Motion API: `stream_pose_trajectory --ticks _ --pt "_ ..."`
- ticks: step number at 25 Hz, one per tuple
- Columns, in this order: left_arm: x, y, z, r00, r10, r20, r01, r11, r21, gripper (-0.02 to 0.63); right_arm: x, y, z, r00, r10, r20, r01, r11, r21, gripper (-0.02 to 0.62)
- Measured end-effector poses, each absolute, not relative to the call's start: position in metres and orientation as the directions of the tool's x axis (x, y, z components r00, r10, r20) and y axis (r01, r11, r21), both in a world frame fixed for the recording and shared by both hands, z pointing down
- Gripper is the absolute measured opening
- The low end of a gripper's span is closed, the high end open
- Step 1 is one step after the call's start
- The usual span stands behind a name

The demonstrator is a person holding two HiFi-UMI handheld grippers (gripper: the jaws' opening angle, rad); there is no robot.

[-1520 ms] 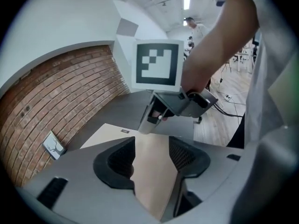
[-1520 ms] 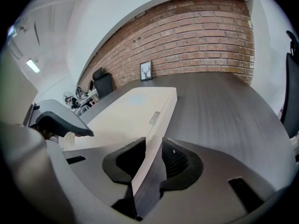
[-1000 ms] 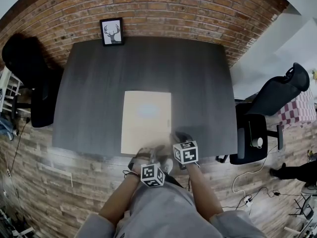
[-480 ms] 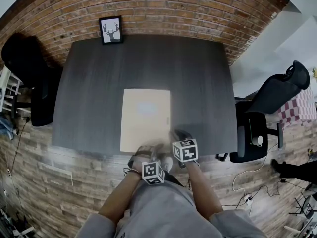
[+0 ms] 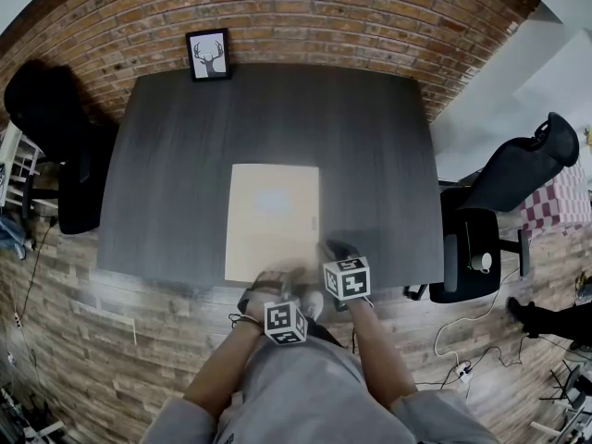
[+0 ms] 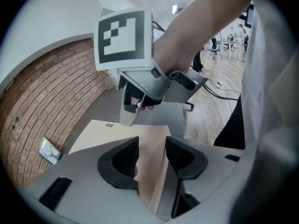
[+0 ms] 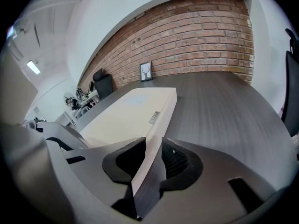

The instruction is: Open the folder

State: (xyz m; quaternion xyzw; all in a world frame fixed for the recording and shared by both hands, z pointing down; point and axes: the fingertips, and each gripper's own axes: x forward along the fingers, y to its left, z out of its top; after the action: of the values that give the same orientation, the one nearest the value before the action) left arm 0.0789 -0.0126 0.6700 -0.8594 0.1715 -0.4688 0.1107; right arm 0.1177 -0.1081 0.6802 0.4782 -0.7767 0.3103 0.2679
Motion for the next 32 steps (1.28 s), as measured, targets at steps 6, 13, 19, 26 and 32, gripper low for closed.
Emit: stream_pose_trajectory --ticks 6,13,19,26,32 --pt "0.079 -0.013 0.655 0.522 -0.422 0.741 -0.209 -0.906 -0.368 0.159 0.119 -0.108 0.68 -0.407 -0.571 0.713 -0.907 0.348 -0.238 0.094" --pt "0.079 -0.006 0.651 0.523 -0.432 0.734 -0.221 -0.901 -0.372 0.083 0.118 -0.109 0.681 -0.417 -0.561 0.715 -0.902 0.355 -0.247 0.094" --pt "0.08 -0.006 0.649 0.525 -0.447 0.724 -0.233 -0.894 -0.383 0.052 0.119 -0.109 0.682 -0.42 -0.556 0.717 -0.899 0.363 -0.245 0.094" --pt "0.078 -0.009 0.634 0.532 -0.498 0.685 -0.311 -0.867 -0.389 0.017 0.118 -0.109 0.681 -0.425 -0.555 0.715 -0.896 0.37 -0.245 0.094" --pt "0.073 -0.012 0.624 0.533 -0.545 0.648 -0.366 -0.838 -0.404 0.008 0.119 -0.109 0.681 -0.426 -0.55 0.719 -0.895 0.374 -0.244 0.094"
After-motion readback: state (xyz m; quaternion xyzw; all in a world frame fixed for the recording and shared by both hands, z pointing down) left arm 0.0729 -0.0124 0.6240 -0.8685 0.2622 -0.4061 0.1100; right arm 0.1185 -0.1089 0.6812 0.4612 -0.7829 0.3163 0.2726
